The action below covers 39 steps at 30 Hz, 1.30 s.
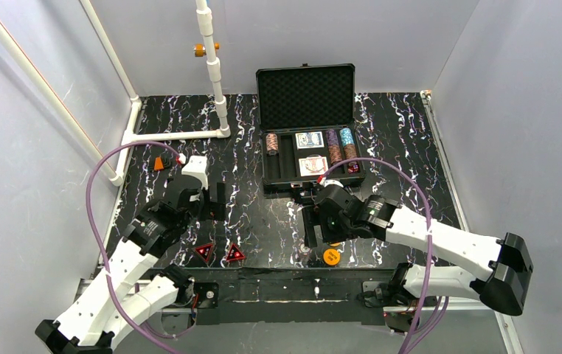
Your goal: Pack up texas hold em set
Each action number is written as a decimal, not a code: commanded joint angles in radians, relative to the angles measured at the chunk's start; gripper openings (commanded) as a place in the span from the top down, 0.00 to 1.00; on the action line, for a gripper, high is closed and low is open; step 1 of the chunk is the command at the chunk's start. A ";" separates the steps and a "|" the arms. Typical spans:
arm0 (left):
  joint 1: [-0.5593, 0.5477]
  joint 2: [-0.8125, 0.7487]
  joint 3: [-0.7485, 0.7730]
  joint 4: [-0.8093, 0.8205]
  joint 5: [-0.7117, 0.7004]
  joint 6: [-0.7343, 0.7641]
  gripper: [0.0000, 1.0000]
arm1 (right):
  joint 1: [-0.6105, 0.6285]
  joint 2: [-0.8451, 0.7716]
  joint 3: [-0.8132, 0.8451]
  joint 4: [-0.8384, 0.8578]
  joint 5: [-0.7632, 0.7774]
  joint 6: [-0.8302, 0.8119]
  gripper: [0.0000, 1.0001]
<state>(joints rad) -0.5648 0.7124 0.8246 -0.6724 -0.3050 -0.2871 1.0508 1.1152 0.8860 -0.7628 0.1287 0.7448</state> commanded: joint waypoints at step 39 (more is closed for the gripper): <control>0.000 0.015 -0.004 -0.015 0.026 0.049 0.02 | 0.132 0.315 0.062 0.077 0.097 0.081 0.34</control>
<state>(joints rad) -0.5648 0.7296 0.8246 -0.6743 -0.2832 -0.2523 1.1679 1.4139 0.9058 -0.6525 0.1841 0.8345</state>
